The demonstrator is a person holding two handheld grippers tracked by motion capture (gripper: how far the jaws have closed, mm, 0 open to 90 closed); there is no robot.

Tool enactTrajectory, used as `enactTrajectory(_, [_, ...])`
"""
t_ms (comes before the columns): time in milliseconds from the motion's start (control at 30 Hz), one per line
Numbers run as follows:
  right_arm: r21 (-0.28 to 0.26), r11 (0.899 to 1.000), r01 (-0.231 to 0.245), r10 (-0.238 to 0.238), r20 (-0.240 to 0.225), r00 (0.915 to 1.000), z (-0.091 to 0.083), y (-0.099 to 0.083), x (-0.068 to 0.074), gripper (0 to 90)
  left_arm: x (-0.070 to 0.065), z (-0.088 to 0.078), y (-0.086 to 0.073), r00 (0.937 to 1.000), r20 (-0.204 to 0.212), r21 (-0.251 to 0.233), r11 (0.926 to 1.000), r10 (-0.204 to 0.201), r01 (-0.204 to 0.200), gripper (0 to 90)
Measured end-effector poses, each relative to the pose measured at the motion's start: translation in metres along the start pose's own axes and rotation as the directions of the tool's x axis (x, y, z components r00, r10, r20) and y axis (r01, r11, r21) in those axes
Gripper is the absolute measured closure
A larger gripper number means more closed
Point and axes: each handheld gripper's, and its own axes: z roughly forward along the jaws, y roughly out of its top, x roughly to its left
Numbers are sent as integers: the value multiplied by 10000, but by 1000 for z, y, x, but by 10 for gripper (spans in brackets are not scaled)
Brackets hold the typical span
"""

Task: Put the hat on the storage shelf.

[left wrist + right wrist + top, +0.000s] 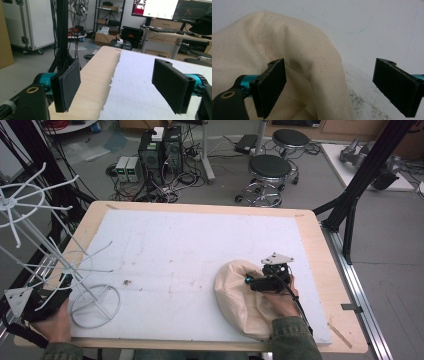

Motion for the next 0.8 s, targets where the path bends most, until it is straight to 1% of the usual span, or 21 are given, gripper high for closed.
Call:
enactTrajectory(67, [76, 10000, -17, 17, -25, 10000, 1, -1, 0, 106, 0, 0, 0, 10000, 16, 2, 10000, -3, 3, 232])
enactTrajectory(200, [230, 9997, 104, -104, 7, 9999, 4, -1, 1, 106, 0, 0, 0, 10000, 1, -4, 10000, 10, -10, 234])
enactTrajectory(300, [463, 9989, 98, -108, 202, 9997, 5, -2, 1, 108, 0, 0, 0, 10000, 8, -7, 10000, 16, -16, 234])
enactTrajectory(333, [577, 9983, 99, -115, 265, 9996, 7, -3, 1, 144, 0, 0, 0, 10000, 11, -14, 10000, 21, -21, 234])
enactTrajectory(367, [883, 9955, 349, -390, 456, 9982, 8, -4, 2, 170, 0, 0, 0, 10000, 8, -13, 10000, 26, -26, 235])
enactTrajectory(400, [1078, 9928, 517, -575, 515, 9970, 10, -5, 2, 181, 0, 0, 0, 10000, 12, -11, 10000, 28, -28, 235])
enactTrajectory(433, [1203, 9909, 600, -654, 418, 9970, 12, -5, 3, 201, 0, 0, 0, 10000, 12, -11, 10000, 26, -26, 235])
enactTrajectory(500, [1137, 9914, 655, -705, 407, 9967, 11, -5, 3, 215, 0, 0, 0, 10000, 4, -19, 10000, 24, -24, 235])
enactTrajectory(567, [1120, 9912, 700, -732, 244, 9970, 10, -5, 4, 268, 0, 0, 0, 10000, 8, -7, 10000, 16, -16, 235])
enactTrajectory(633, [1097, 9911, 748, -770, 157, 9969, 10, -4, 4, 303, 0, 0, 0, 10000, 9, -25, 10000, 11, -11, 235])
enactTrajectory(800, [1114, 9918, 624, -609, -166, 9980, 10, -4, 4, 394, 0, 0, 0, 10000, 12, -4, 10000, 17, -17, 235])
